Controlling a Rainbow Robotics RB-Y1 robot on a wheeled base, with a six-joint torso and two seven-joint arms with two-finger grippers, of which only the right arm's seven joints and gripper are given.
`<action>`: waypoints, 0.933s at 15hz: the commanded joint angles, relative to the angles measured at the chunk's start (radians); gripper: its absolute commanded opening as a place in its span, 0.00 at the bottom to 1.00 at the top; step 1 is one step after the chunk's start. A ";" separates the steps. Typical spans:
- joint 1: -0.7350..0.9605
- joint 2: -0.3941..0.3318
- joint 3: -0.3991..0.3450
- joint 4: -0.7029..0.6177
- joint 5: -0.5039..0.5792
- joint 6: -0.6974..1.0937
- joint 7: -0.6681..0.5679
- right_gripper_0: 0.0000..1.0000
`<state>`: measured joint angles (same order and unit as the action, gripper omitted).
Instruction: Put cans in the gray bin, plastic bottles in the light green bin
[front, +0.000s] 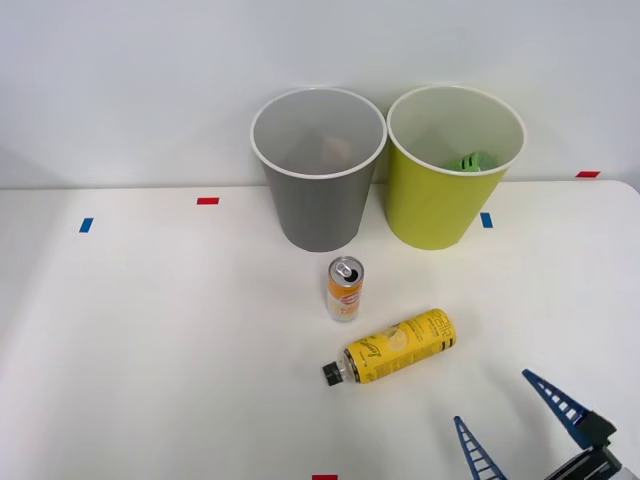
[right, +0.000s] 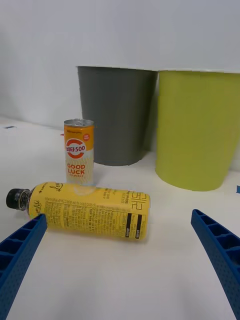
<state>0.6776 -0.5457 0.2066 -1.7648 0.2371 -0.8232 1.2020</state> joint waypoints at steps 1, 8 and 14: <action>-0.016 -0.128 0.000 -0.061 0.007 0.079 -0.016 1.00; -0.084 -0.361 0.057 -0.148 0.018 0.164 -0.061 1.00; -0.096 -0.537 0.060 -0.417 0.027 0.513 -0.105 1.00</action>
<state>0.5909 -1.0347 0.2665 -2.1372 0.2647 -0.3677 1.1109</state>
